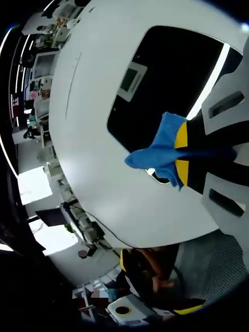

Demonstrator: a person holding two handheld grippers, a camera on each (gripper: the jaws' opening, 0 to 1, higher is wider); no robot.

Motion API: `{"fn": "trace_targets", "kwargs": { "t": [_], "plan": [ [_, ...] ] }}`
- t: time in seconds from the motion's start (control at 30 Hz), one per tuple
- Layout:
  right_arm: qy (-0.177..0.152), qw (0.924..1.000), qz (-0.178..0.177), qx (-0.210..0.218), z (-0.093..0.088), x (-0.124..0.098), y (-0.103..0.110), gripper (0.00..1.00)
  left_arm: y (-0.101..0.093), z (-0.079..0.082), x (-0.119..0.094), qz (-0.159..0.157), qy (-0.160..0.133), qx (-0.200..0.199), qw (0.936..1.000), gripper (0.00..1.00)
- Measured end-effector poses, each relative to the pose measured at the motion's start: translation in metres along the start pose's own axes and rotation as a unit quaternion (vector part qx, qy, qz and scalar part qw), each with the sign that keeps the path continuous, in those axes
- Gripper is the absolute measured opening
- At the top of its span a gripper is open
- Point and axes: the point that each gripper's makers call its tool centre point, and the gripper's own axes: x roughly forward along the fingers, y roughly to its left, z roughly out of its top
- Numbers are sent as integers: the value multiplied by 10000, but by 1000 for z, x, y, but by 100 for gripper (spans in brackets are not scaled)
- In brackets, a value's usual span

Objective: Wipe the mirror surface with the cleaning cloth until all visible marks leave the cleaned area.

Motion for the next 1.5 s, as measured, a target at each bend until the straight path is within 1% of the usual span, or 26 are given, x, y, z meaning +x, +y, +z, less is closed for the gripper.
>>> {"fn": "trace_targets", "kwargs": {
  "t": [0.13,0.2,0.3,0.43,0.67,0.83,0.9,0.93,1.0,1.07,1.2,1.3,1.37,1.5],
  "plan": [
    [-14,10000,13,26,-1,-1,1,0,1,0,0,15,2,0,10000,99],
    [35,10000,31,-59,-2,-1,1,0,1,0,0,24,-2,1,10000,99],
    [43,9999,24,-89,-2,-2,2,0,1,0,-1,38,-17,7,10000,99],
    [39,9997,32,-258,-1,-1,2,0,1,0,-2,61,-19,8,10000,99],
    [74,9997,77,-237,-2,-3,0,0,2,1,-2,67,-39,27,10000,99],
    [127,9995,-7,-300,-7,-12,-11,0,1,0,-1,29,7,11,10000,99],
    [172,9991,-109,-366,-11,-18,-20,0,1,-1,0,21,22,12,10000,99],
    [168,9991,-128,-355,-13,-20,-23,0,1,-1,-1,28,25,9,10000,99],
    [97,9997,-167,-126,-16,-26,-29,0,1,-2,-1,50,39,-3,10000,99],
    [72,9997,-199,-129,-20,-30,-34,0,2,-2,-1,70,36,-9,10000,99],
    [76,9995,-307,-49,-24,-36,-39,0,0,-2,-1,14,45,-8,10000,99],
    [52,9995,-321,2,-23,-36,-40,0,0,-2,-1,13,53,-26,10000,99],
    [107,9993,-361,-44,-22,-35,-39,0,1,-3,-1,28,82,-16,10000,99],
    [133,9990,-415,-102,-23,-35,-40,0,1,-2,-2,44,51,-9,10000,99]
  ]
}}
